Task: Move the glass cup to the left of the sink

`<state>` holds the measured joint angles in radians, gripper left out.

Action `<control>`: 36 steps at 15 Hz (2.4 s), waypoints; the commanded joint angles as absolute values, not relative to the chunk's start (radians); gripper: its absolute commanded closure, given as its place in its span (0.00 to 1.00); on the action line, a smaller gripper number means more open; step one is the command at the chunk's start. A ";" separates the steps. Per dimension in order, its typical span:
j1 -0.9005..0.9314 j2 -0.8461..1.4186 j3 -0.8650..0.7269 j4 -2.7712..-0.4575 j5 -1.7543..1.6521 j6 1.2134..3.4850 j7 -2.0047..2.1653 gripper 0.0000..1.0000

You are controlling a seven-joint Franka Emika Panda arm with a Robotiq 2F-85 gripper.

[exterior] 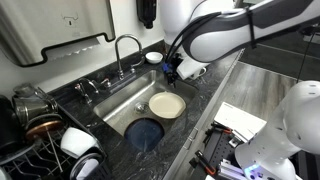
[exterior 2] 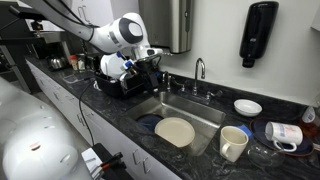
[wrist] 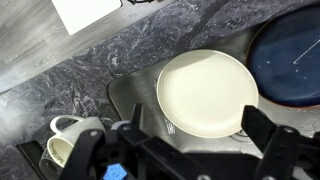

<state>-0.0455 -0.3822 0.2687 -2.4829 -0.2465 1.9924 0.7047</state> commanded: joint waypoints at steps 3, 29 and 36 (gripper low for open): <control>-0.069 -0.200 0.112 -2.420 -0.266 2.102 0.567 0.00; -0.204 -0.051 -0.180 -2.147 -0.253 2.117 0.475 0.00; -0.218 0.035 -0.207 -2.084 -0.162 2.201 0.658 0.00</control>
